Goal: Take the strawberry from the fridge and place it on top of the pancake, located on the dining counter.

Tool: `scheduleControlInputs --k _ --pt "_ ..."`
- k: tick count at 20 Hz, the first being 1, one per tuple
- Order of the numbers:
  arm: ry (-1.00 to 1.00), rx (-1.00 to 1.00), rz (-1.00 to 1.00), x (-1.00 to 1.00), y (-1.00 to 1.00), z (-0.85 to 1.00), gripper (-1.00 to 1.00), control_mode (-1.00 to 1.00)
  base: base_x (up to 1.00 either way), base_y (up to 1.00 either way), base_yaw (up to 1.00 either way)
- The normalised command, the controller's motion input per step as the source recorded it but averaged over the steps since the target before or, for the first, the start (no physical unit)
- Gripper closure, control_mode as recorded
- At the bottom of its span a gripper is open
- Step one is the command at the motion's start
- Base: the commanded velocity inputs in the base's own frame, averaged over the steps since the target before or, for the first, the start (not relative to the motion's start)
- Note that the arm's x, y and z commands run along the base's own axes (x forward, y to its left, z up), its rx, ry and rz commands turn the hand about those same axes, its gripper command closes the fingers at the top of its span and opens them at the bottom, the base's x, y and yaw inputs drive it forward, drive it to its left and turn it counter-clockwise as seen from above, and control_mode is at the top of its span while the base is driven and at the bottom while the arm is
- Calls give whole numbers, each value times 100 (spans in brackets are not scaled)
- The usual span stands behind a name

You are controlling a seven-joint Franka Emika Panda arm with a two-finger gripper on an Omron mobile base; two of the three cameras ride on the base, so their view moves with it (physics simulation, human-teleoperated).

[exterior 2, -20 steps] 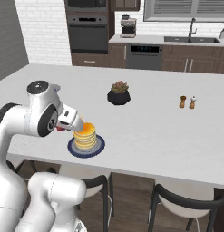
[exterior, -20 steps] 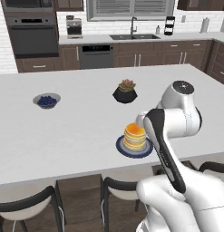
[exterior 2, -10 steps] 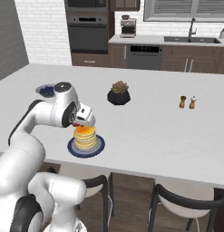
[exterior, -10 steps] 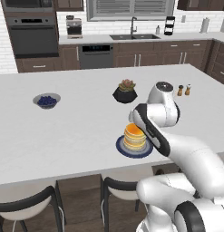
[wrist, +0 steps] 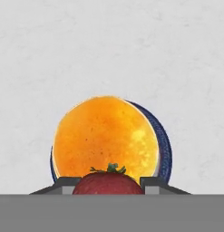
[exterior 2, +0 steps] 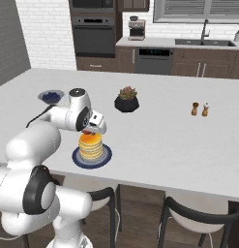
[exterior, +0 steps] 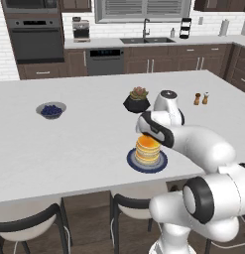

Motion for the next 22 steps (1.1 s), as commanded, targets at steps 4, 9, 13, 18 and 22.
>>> scheduleControlInputs --k 4,9,13,18,22 --pt "10 0 0 1 4 -16 100 -100 0 0 0" --pt "9 0 0 0 8 -37 100 -100 0 0 0" --pt "1 0 0 0 1 -26 100 -100 0 0 0" --pt "-2 0 0 0 -1 0 100 -100 0 0 0" --pt "0 0 0 7 0 0 100 -100 0 0 0"
